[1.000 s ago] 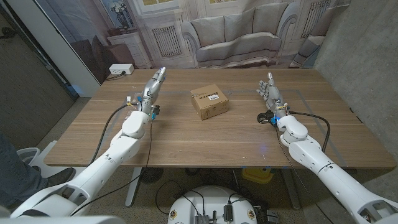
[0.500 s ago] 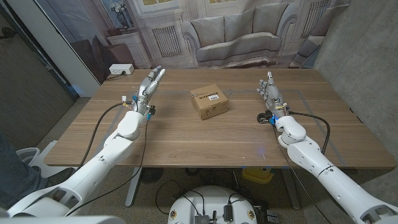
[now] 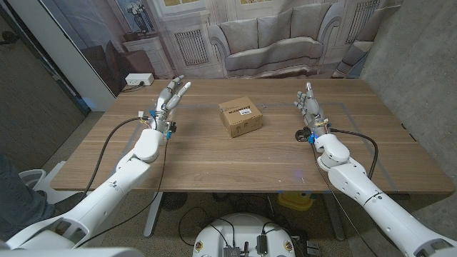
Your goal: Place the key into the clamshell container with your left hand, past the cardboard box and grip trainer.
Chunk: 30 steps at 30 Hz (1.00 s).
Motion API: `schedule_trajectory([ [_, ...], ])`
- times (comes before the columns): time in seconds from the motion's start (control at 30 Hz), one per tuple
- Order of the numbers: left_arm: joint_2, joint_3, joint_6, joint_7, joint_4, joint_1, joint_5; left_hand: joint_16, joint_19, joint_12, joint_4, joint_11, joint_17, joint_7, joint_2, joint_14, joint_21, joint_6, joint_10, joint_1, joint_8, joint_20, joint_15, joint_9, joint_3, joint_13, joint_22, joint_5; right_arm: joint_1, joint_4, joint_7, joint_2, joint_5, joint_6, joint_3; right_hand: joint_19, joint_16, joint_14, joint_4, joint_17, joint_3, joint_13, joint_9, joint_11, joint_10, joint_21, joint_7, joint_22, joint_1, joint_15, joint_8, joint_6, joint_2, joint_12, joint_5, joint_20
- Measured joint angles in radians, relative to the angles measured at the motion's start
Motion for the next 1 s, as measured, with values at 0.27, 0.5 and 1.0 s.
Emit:
schedule_trajectory([
  [0.27, 0.001, 0.000, -0.001, 0.033, -0.007, 0.001, 0.038, -0.007, 0.000, -0.002, -0.025, 0.000, 0.000, -0.042, 0.014, 0.000, -0.007, 0.072, 0.000, 0.047, 0.012, 0.000, 0.000, 0.000, 0.019, 0.003, 0.000, 0.000, -0.005, -0.007, -0.007, 0.001, 0.000, 0.000, 0.002, 0.000, 0.000, 0.000, -0.003, 0.000, 0.003, 0.000, 0.000, 0.000, 0.000, -0.004, 0.000, 0.000, 0.000, 0.000, 0.000, 0.000, 0.000, 0.000, 0.000, 0.000],
  [0.5, 0.011, 0.001, 0.018, 0.065, -0.022, 0.003, 0.084, -0.009, 0.000, -0.006, -0.045, 0.004, 0.000, -0.058, 0.012, -0.004, -0.007, 0.122, -0.004, 0.092, 0.019, 0.000, 0.004, 0.000, 0.032, 0.005, 0.000, -0.004, -0.011, -0.014, -0.016, 0.002, 0.000, 0.000, 0.005, 0.000, 0.000, 0.000, -0.003, 0.000, 0.003, 0.000, 0.000, 0.000, 0.000, -0.004, 0.004, 0.000, 0.000, 0.000, 0.000, 0.003, 0.000, 0.000, 0.000, 0.000],
  [1.0, 0.036, 0.002, 0.076, 0.170, -0.064, 0.025, 0.210, -0.012, 0.005, -0.006, -0.071, -0.007, 0.000, -0.078, 0.002, -0.004, -0.007, 0.174, 0.007, 0.145, 0.027, 0.006, 0.004, 0.000, 0.041, 0.005, 0.000, -0.008, -0.015, -0.022, -0.029, 0.009, -0.004, -0.005, 0.006, 0.000, 0.000, -0.004, -0.007, 0.000, -0.002, 0.000, 0.000, 0.000, 0.000, -0.011, 0.002, 0.000, 0.004, 0.004, 0.000, 0.012, 0.004, 0.000, 0.000, 0.000],
])
